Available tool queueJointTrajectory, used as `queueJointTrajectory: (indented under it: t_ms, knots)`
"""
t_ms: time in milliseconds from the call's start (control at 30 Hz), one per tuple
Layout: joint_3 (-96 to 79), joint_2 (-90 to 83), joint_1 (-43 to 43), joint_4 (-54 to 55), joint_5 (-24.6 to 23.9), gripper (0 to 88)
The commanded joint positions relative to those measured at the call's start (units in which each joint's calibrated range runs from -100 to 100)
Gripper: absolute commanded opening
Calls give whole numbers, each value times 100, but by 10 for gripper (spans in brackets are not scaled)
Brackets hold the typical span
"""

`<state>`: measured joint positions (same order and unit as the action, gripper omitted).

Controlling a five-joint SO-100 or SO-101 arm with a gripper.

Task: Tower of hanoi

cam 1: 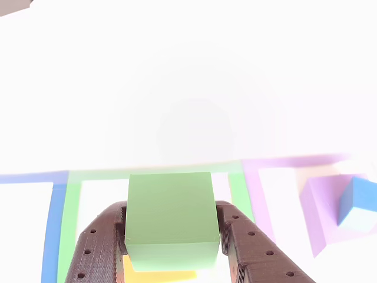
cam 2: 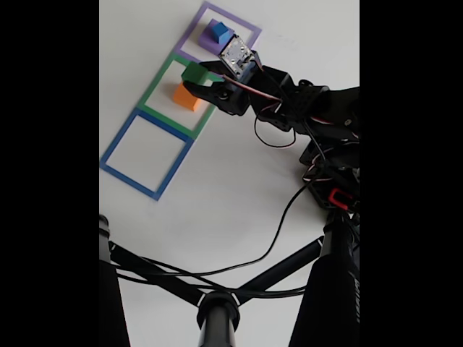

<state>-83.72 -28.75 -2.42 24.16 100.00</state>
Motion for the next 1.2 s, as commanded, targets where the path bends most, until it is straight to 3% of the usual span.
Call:
queueJointTrajectory:
  t_ms: [0,467,1167]
  knots:
    - [-9,392,98,766,0,86]
    - [72,2015,88,2467,0,85]
    - [600,3646,232,3738,0,85]
